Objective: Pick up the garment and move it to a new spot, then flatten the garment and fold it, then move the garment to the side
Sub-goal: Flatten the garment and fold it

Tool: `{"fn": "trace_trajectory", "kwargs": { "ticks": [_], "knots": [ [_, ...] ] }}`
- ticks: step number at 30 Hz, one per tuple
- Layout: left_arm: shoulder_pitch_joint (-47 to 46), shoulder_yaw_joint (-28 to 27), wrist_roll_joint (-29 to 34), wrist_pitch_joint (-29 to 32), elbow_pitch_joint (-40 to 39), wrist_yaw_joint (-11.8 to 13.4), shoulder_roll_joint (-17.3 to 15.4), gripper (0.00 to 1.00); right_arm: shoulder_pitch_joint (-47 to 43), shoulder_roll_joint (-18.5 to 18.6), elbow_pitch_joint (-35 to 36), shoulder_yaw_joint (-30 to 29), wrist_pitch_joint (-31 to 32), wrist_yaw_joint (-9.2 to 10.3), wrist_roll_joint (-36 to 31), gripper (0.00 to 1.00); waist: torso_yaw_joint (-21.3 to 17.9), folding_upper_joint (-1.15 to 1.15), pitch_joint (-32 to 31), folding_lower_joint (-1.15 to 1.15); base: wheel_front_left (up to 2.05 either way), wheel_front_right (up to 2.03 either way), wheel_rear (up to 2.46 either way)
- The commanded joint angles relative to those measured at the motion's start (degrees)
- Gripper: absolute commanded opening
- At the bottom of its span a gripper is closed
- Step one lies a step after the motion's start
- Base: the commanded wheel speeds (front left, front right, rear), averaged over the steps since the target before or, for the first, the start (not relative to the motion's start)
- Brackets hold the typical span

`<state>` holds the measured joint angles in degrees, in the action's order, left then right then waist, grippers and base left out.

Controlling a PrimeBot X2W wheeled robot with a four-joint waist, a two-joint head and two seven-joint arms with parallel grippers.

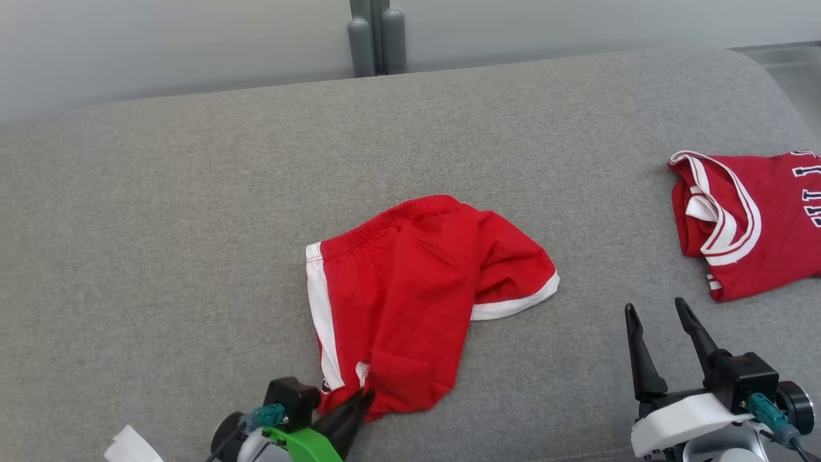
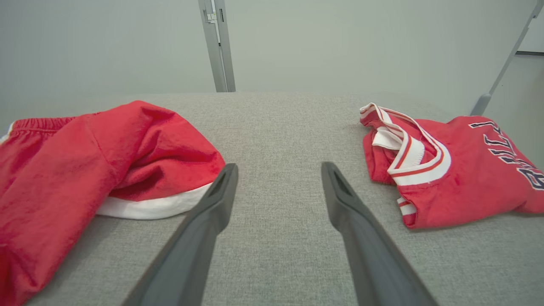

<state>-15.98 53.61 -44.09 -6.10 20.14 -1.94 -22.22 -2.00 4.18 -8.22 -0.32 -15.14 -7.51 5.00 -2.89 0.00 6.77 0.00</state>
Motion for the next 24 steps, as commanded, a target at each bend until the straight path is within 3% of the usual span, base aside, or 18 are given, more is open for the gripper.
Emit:
{"fn": "trace_trajectory", "kwargs": {
  "ticks": [1,6,11,14,18,21,24],
  "knots": [
    [1.1,0.01,-0.79,-1.07,1.57,-1.11,1.38,1.0,0.16,0.42,-0.23,0.16,0.03,0.05,-0.21,1.0,1.6,0.0,-0.84,0.0,0.0,0.0,0.0],
    [1.86,3.1,-4.15,0.97,1.32,-4.62,3.37,1.0,0.04,1.02,-0.48,0.57,0.03,0.05,-0.05,1.0,2.18,0.0,-1.57,0.0,0.0,0.0,0.0],
    [-1.55,1.94,-8.69,5.31,-9.42,-5.29,-0.73,1.0,0.16,1.39,0.1,1.06,0.03,0.04,0.05,1.0,1.04,0.0,-0.85,0.0,0.0,0.0,0.0],
    [-3.46,-2.05,-11.3,6.64,-14.69,-3.68,-3.75,1.0,0.72,1.15,0.39,1.01,0.03,0.05,0.24,1.0,-0.18,0.0,0.05,0.0,0.0,0.0,0.0],
    [-6.65,-7.74,-13.47,8.52,-16.15,0.37,-7.91,1.0,1.18,0.68,0.27,0.99,0.03,0.05,0.4,1.0,-2.15,0.0,1.43,0.0,0.0,0.0,0.0],
    [-8.19,-11.05,-16.91,10.15,-13.1,2.42,-8.55,1.0,1.6,0.36,0.11,1.1,0.03,0.05,0.44,1.0,-3.59,0.0,2.78,0.0,0.0,0.0,0.0],
    [-9.4,-12.11,-18.86,11.74,-10.41,2.64,-8.82,1.0,2.15,0.18,0.13,1.19,0.03,0.05,0.42,1.0,-4.54,0.0,3.61,0.0,0.0,0.0,0.0]
  ]
}}
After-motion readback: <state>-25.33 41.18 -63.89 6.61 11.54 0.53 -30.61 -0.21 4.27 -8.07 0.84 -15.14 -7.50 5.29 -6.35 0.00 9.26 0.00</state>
